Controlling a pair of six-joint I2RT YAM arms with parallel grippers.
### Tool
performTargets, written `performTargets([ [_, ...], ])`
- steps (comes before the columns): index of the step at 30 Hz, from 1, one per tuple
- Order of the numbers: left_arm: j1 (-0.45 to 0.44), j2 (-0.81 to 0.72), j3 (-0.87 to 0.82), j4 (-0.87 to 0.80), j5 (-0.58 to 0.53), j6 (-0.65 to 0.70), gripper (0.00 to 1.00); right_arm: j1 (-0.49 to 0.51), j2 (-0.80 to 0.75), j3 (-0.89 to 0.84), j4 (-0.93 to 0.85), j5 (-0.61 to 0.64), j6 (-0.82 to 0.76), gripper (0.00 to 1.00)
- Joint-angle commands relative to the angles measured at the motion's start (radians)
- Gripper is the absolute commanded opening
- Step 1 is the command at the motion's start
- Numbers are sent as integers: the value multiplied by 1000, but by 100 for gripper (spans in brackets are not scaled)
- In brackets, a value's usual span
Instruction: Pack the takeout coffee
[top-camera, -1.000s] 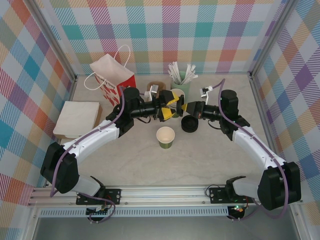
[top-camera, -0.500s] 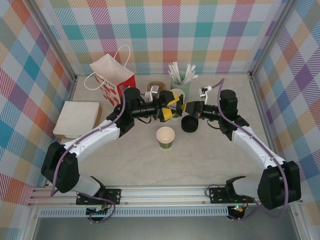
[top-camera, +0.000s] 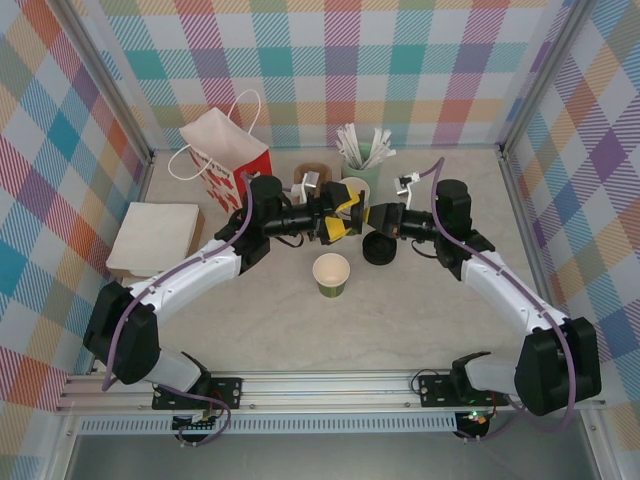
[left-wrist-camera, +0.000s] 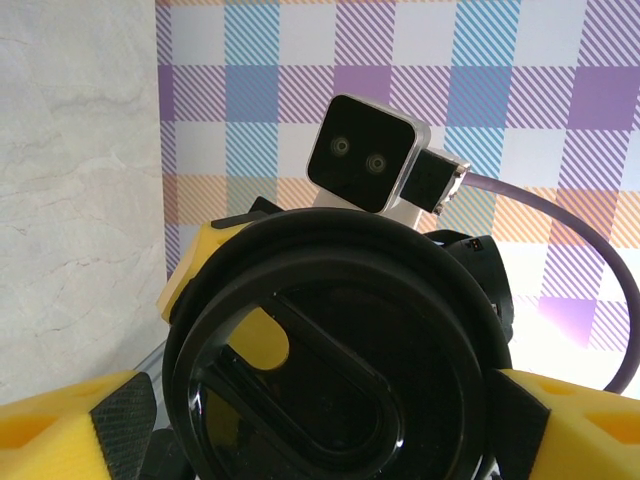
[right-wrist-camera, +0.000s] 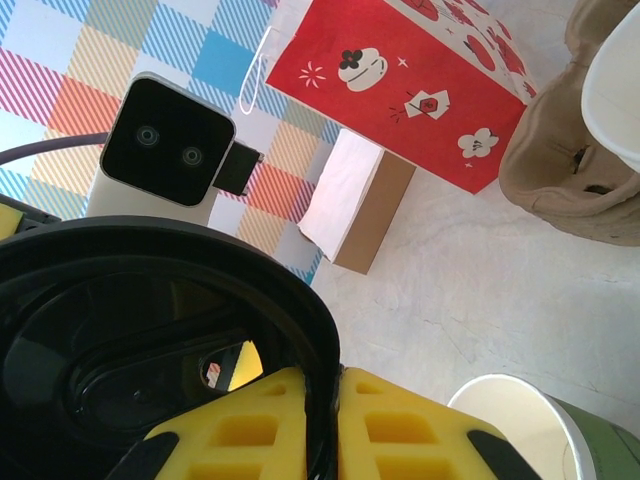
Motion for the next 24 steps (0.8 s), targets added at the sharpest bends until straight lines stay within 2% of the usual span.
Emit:
performTargets([
  [1,-22,9,35,46,13,-14,86,14,10,29,15,-18,-11,14],
  [12,-28,15,38,51,13,-14,84,28,23,35,4,-9,-17,15],
  [24,-28,15,35,29,8,11,77,32,16,40,-49,9,-44,23],
])
